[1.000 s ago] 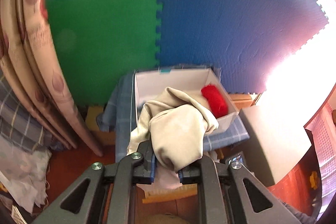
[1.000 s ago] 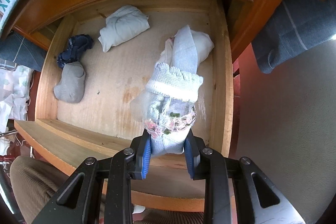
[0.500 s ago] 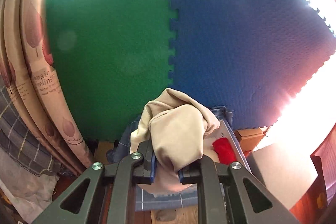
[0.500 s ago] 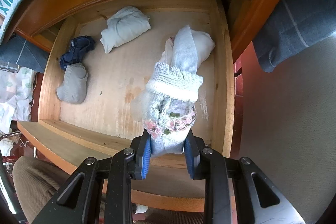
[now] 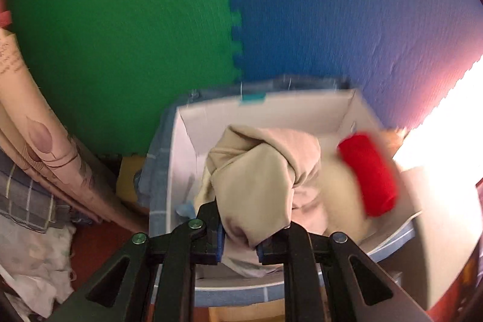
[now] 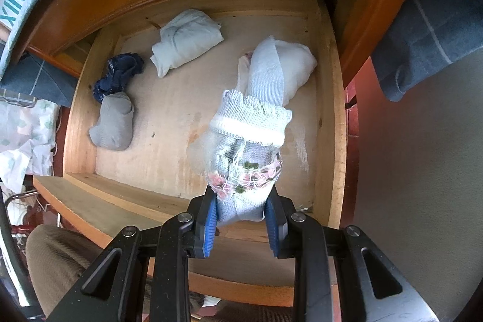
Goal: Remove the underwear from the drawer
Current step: 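Carry the beige cloth into the white box with the left gripper, then open the left gripper to release the beige cloth in the box, then move the left gripper back to the drawer while the right gripper lifts the floral sock into the box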
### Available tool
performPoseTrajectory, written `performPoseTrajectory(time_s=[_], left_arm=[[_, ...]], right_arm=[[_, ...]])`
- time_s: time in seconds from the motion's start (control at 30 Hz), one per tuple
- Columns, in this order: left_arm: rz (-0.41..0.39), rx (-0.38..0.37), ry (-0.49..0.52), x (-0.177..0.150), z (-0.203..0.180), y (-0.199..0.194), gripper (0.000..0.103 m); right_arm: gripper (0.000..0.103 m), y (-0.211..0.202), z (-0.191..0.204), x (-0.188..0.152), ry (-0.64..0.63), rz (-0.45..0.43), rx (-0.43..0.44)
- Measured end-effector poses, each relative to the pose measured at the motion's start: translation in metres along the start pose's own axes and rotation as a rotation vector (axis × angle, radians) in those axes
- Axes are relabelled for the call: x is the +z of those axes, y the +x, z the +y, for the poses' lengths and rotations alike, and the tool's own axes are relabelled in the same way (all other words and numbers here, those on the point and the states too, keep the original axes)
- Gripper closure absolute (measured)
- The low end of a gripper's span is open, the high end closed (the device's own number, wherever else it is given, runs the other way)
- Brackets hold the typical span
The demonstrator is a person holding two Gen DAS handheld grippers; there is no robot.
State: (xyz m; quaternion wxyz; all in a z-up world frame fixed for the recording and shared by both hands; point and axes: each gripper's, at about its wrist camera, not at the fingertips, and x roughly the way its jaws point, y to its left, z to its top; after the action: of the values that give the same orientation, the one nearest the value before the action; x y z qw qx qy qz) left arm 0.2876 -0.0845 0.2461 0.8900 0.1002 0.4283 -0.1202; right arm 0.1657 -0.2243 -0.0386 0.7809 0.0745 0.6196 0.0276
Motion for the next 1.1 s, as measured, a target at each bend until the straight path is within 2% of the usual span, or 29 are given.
performPoseTrajectory(time_s=[0.07,0.2,0.33,0.5,0.63,0.77,0.87,1.1], left_arm=[[0.043,0.0,0.018,-0.009,-0.007,0.021,0.088],[0.074,-0.003,0.053,-0.017,-0.017,0.041,0.088],[0.099,-0.032,0.001,-0.02,-0.013,0.051,0.088],[0.086,-0.025,0.016,-0.021,-0.012,0.056,0.084],[0.037,0.016,0.071,-0.021,-0.02,0.041,0.076],[-0.017,0.023,0.073,-0.022,-0.023,0.022,0.051],[-0.053,0.016,0.071,-0.023,-0.021,0.006,0.044],[-0.147,0.039,0.073,-0.029,-0.008,-0.045,0.042]], right_arm=[[0.077,0.001,0.0,0.0,-0.002,0.001,0.005],[0.077,0.002,0.001,0.0,-0.005,0.005,0.007],[0.077,0.002,0.002,0.001,-0.013,0.006,0.005],[0.077,0.003,0.002,0.0,-0.016,0.008,0.0],[0.077,0.003,0.002,0.0,-0.015,0.009,0.001],[0.077,0.003,0.001,0.0,-0.018,0.008,-0.005],[0.077,0.004,0.002,0.0,-0.019,0.007,-0.009],[0.077,0.005,0.003,0.0,-0.016,0.006,-0.014]])
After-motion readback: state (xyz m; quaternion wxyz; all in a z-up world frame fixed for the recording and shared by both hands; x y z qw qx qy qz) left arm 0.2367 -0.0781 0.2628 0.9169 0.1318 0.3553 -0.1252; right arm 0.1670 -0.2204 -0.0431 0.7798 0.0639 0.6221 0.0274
